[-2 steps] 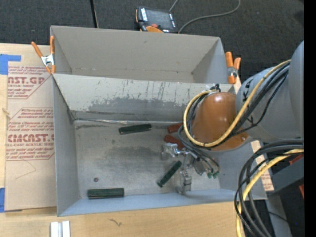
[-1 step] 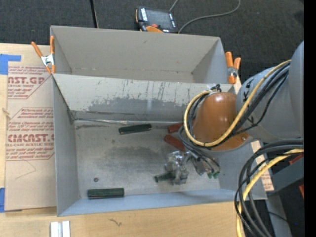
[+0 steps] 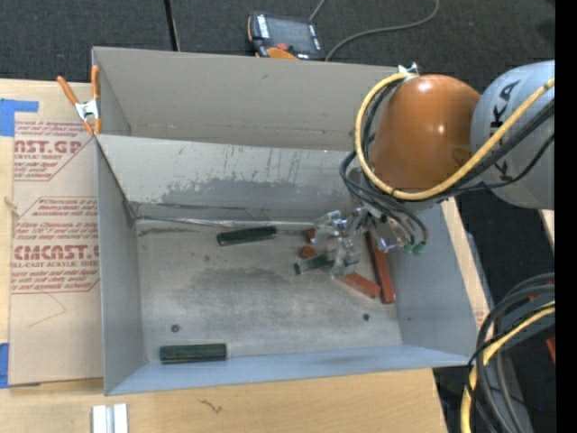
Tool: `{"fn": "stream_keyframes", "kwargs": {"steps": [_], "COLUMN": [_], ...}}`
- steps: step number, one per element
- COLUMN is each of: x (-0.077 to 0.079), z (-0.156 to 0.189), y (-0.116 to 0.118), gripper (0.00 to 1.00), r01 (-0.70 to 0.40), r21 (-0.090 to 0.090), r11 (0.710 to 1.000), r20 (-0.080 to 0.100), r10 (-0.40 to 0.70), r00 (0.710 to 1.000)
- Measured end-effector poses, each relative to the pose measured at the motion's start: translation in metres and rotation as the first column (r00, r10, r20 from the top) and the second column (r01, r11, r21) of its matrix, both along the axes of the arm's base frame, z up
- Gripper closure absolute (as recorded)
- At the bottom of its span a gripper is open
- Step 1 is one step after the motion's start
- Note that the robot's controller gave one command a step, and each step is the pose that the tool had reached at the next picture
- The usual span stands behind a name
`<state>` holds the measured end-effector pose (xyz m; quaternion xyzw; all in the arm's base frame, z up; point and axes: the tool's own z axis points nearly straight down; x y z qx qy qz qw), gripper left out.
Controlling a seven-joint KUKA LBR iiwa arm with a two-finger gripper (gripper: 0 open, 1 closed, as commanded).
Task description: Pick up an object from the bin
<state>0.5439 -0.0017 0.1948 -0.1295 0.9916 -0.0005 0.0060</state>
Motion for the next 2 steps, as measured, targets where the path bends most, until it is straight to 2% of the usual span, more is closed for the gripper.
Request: {"fn": "stream_keyframes", "kwargs": {"steps": [1,2], "x": [-0.032,0.001], "z": [0.096,0.072], "y": [-0.029,-0.008], "gripper": [1.0,1.0], "r01": [0.033,-0.128], "r21": [-0.002,0.0], "r11": [0.999,0.992], "r20": [-0.001,-0.009], "r10": [-0.033,0.128], "r00": [0.999,0.992]}}
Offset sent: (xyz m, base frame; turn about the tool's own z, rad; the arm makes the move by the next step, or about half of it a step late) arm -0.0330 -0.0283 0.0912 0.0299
